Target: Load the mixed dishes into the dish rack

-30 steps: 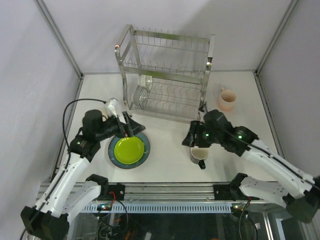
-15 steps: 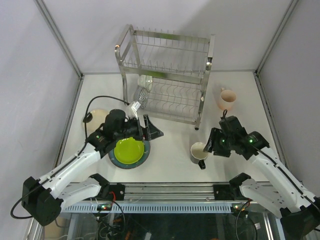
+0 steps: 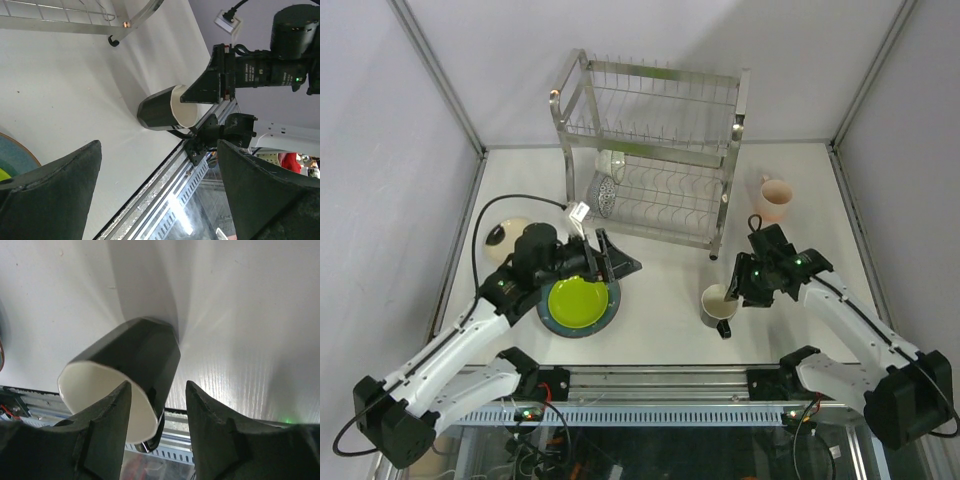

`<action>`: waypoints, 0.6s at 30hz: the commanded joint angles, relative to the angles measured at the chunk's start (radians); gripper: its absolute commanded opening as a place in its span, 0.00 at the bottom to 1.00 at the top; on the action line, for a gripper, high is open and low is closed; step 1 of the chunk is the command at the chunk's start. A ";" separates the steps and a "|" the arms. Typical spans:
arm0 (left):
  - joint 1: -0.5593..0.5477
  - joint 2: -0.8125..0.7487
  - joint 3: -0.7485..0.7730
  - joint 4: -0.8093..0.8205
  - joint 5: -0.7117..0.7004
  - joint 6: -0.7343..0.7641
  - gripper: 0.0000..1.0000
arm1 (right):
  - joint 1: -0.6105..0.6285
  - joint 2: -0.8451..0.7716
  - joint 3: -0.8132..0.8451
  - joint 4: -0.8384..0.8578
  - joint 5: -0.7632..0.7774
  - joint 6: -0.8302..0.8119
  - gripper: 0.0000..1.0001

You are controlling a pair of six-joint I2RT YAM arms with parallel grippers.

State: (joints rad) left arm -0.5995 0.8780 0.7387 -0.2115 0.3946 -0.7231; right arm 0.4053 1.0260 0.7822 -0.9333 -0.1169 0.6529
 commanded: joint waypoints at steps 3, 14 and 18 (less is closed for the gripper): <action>-0.003 -0.039 0.000 -0.014 -0.004 0.009 1.00 | 0.002 0.080 -0.012 0.127 -0.014 -0.034 0.45; -0.003 -0.078 -0.042 0.009 0.027 0.011 1.00 | 0.021 0.136 -0.049 0.205 -0.015 -0.026 0.05; -0.003 -0.097 -0.063 0.032 0.034 -0.006 1.00 | 0.014 0.054 -0.047 0.182 -0.037 -0.006 0.00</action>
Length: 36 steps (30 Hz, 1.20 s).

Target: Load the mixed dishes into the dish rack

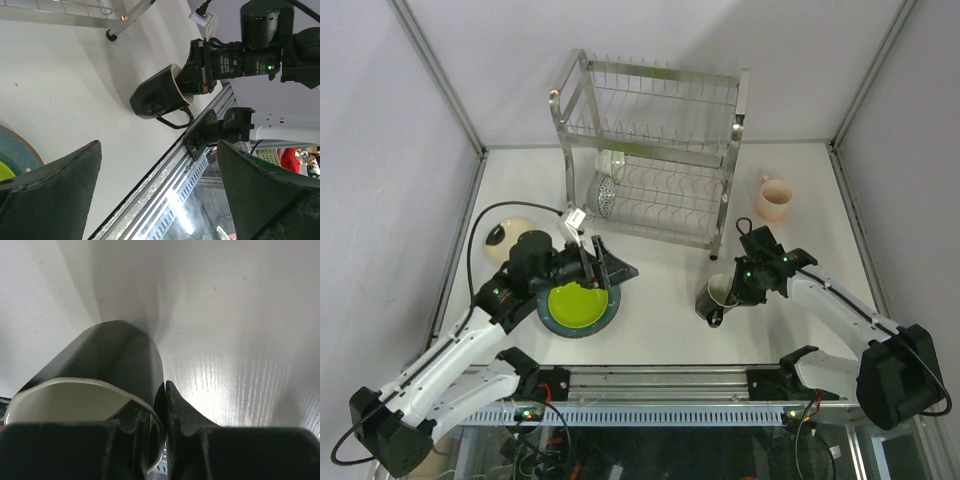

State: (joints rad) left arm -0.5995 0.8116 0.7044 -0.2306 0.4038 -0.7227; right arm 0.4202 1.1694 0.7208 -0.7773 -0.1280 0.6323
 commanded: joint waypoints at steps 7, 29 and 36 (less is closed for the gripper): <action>-0.003 -0.050 -0.106 0.241 0.168 -0.121 1.00 | 0.004 -0.310 0.056 0.143 -0.144 0.166 0.00; -0.016 -0.040 -0.109 0.641 0.268 -0.407 0.95 | 0.165 -0.183 0.103 1.102 -0.210 0.503 0.00; -0.017 0.011 -0.085 0.713 0.248 -0.432 0.93 | 0.227 -0.092 0.124 1.245 -0.225 0.543 0.00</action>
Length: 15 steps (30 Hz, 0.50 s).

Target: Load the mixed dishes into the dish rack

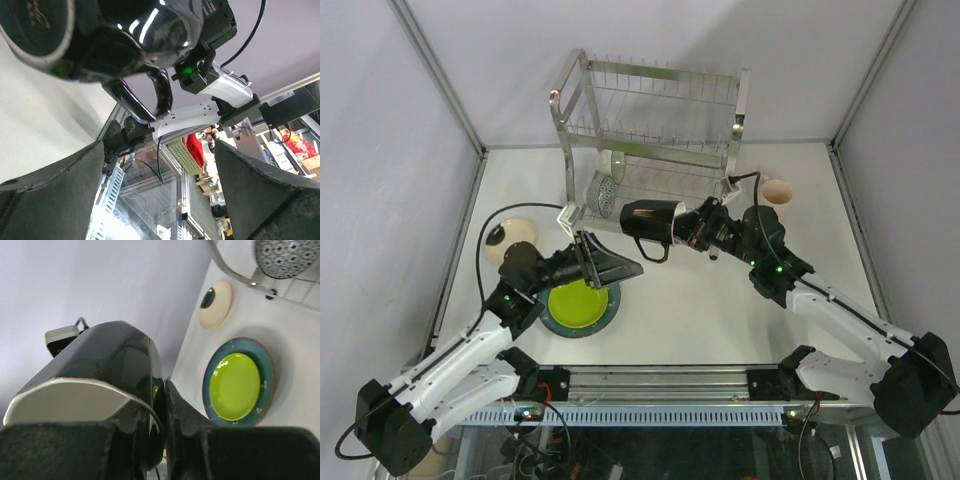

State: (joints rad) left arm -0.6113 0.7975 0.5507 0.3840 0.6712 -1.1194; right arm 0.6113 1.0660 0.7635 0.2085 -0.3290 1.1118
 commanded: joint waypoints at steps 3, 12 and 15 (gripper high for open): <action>-0.005 0.063 0.085 0.158 -0.022 -0.063 0.91 | 0.058 0.043 0.081 0.321 -0.029 0.075 0.00; -0.005 0.144 0.086 0.442 -0.014 -0.260 0.85 | 0.104 0.160 0.079 0.576 -0.085 0.056 0.00; -0.005 0.140 0.080 0.474 -0.015 -0.289 0.82 | 0.113 0.176 0.072 0.607 -0.075 0.029 0.00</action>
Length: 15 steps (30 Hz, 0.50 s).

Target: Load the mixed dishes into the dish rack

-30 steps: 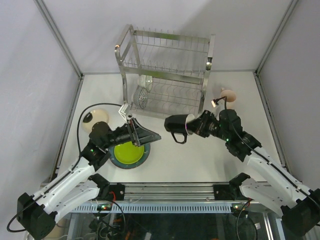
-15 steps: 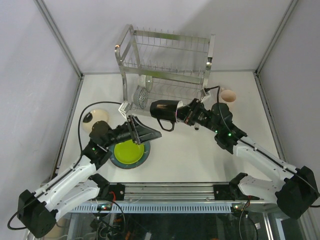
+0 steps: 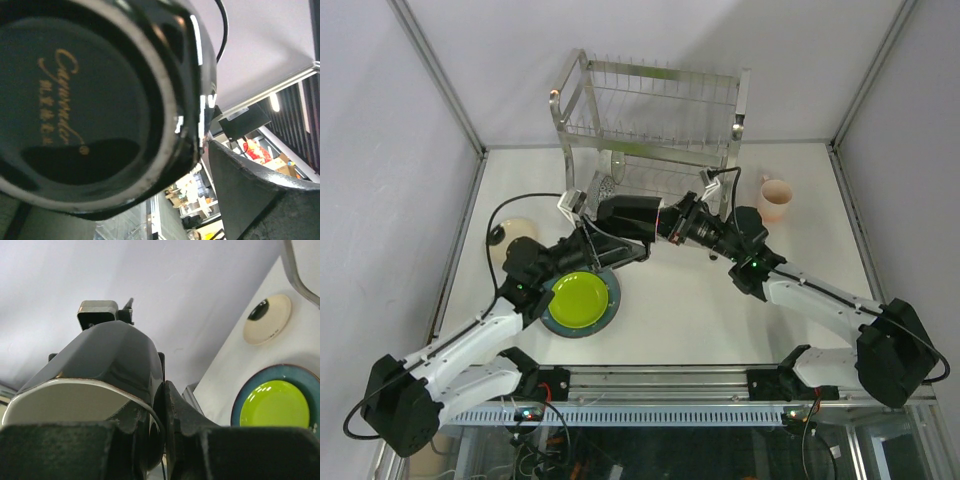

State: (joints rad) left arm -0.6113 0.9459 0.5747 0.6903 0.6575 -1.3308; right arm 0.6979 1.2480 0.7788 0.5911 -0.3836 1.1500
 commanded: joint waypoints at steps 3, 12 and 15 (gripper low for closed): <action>-0.005 -0.018 0.056 0.175 -0.005 -0.087 0.79 | 0.031 0.003 0.045 0.244 -0.007 -0.034 0.00; -0.005 -0.017 0.079 0.186 -0.022 -0.073 0.57 | 0.059 -0.022 -0.016 0.218 0.074 -0.120 0.00; -0.005 -0.009 0.085 0.194 -0.015 -0.074 0.50 | 0.070 -0.035 -0.026 0.199 0.109 -0.148 0.00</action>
State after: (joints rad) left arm -0.6113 0.9451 0.5743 0.7792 0.6487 -1.4063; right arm 0.7494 1.2522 0.7635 0.7544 -0.3325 1.0714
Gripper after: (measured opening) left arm 0.534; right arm 0.102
